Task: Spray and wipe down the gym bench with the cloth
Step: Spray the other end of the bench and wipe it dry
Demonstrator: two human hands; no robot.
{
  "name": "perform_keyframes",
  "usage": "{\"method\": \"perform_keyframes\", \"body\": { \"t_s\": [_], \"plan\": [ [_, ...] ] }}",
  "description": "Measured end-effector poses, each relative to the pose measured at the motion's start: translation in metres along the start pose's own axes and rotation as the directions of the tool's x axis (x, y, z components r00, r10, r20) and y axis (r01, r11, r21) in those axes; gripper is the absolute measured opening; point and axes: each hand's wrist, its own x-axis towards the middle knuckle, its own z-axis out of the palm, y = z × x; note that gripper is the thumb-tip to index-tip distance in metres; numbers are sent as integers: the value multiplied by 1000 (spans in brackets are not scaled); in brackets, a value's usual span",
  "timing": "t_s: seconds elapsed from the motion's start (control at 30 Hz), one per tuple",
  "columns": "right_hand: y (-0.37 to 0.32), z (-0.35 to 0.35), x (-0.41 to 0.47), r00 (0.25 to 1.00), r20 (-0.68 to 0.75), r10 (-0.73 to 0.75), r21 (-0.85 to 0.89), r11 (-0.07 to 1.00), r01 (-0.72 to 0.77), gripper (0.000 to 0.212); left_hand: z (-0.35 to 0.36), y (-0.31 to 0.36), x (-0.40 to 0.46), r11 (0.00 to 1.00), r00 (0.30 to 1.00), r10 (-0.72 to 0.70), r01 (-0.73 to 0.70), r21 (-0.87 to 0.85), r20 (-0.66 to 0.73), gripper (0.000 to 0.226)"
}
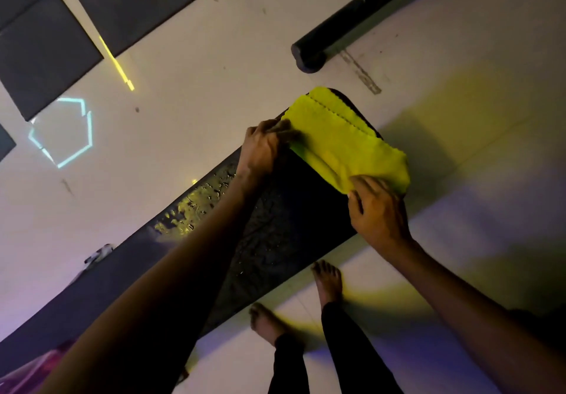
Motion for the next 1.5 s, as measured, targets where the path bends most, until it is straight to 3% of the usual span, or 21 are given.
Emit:
{"method": "perform_keyframes", "body": {
  "t_s": [0.3,0.47,0.57,0.67,0.87,0.93,1.0,1.07,1.17,1.27,1.37,1.43,1.5],
  "plan": [
    [2,4,64,999,-9,-41,31,999,41,38,28,-18,-28,990,989,-134,130,62,62,72],
    [5,41,91,965,228,-130,-110,981,158,72,40,-24,-41,985,986,-167,166,52,21,73],
    [13,54,88,948,260,-183,-229,942,245,78,45,-25,-47,981,982,-188,186,60,25,72],
    [19,55,78,965,231,-122,-251,951,180,79,47,-27,-51,974,976,-214,210,87,38,72],
    [-10,61,44,975,101,196,-336,930,-152,83,50,-24,-51,966,967,-240,229,123,86,75],
    [-16,65,58,979,184,84,-331,943,-19,84,54,-24,-52,965,969,-235,223,141,78,74],
    [-10,67,90,953,270,-141,-286,933,219,83,58,-25,-52,964,972,-228,217,153,56,74],
    [1,64,123,927,291,-235,-257,914,312,81,61,-27,-53,964,974,-223,215,155,35,74],
    [10,59,134,958,250,-142,-283,935,213,80,62,-26,-52,962,972,-233,227,150,21,73],
    [3,56,98,990,115,82,-287,957,-46,80,61,-23,-52,960,967,-252,245,138,43,72],
    [-23,66,59,964,48,261,-324,917,-232,83,62,-21,-51,954,962,-270,261,148,47,72],
    [-30,72,53,968,97,230,-341,922,-185,85,64,-21,-51,952,961,-272,262,156,43,72],
    [-16,71,63,983,178,51,-328,945,10,83,66,-23,-53,954,965,-262,253,161,32,72]
  ]
}}
